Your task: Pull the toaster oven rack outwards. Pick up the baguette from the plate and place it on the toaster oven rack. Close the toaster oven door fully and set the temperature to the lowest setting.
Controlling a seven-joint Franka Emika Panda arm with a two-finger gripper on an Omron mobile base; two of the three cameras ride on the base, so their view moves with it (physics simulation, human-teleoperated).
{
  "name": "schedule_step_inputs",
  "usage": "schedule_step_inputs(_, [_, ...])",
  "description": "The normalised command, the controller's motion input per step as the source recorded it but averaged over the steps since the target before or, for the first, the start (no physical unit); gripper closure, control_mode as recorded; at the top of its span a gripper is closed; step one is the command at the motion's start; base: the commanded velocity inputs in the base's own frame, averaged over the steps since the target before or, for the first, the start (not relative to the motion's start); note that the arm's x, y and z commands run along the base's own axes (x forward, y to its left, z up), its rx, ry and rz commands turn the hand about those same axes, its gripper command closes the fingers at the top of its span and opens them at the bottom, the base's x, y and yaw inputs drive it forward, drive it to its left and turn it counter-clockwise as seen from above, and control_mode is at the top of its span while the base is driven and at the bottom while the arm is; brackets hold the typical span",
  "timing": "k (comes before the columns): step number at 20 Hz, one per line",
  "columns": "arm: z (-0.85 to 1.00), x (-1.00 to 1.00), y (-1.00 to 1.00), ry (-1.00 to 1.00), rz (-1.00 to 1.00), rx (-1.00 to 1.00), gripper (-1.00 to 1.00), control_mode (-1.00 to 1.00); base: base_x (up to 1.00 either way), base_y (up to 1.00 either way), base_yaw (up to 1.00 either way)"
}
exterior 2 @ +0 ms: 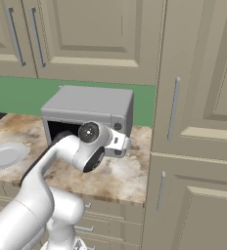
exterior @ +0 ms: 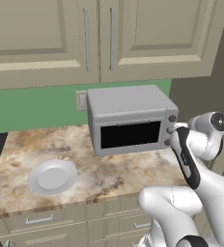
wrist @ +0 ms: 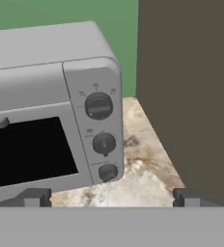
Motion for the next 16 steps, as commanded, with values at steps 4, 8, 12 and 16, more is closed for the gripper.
schedule_step_inputs(4, [-0.02,0.0,0.0,-0.03,0.0,-0.04,-1.0,-1.0,0.0,0.0,0.0])
schedule_step_inputs(8, [0.0,0.0,0.0,-0.09,0.0,0.0,-1.0,-1.0,0.0,0.0,0.0])
schedule_step_inputs(12, [0.0,0.0,0.0,-0.1,0.0,0.0,-1.0,-1.0,0.0,0.0,0.0])
schedule_step_inputs(16, [0.0,0.0,0.0,-0.12,0.0,0.0,-1.0,-1.0,0.0,0.0,0.0])
